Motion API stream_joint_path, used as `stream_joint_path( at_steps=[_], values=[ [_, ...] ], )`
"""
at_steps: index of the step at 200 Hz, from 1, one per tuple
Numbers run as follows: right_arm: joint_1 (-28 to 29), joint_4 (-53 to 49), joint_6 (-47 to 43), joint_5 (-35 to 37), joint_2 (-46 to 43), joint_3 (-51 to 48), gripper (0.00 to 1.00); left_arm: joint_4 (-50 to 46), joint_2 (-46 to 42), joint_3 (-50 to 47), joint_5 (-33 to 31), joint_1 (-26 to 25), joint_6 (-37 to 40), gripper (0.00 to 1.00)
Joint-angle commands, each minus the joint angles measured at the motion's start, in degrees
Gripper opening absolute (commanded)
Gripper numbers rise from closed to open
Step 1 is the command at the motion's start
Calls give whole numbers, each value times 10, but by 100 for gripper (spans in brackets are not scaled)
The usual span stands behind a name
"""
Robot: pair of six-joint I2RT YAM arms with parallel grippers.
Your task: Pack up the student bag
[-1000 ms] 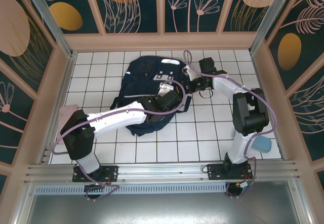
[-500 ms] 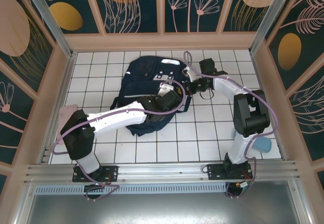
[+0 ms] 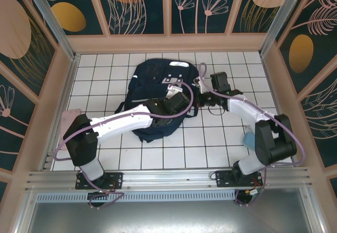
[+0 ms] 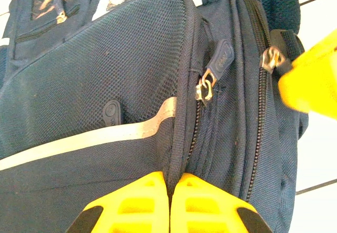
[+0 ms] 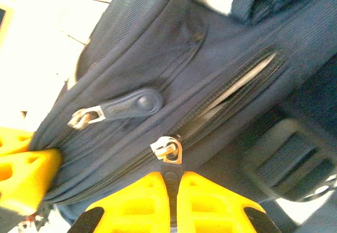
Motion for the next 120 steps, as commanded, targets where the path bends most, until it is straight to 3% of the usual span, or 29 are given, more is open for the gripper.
stream_joint_path(
  at_steps=[1, 33, 63, 120],
  values=[
    [25, 45, 84, -65, -60, -58, 3, 72, 19, 24, -10, 23, -16, 0],
    [33, 96, 150, -55, -111, -123, 3, 105, 35, 43, 44, 31, -24, 0],
    [15, 72, 151, -5, -137, -126, 4, 118, 41, 57, 87, 40, -23, 5],
    [-25, 72, 159, -5, -115, -109, 1, 123, -8, 14, 144, 54, -10, 34]
  ],
)
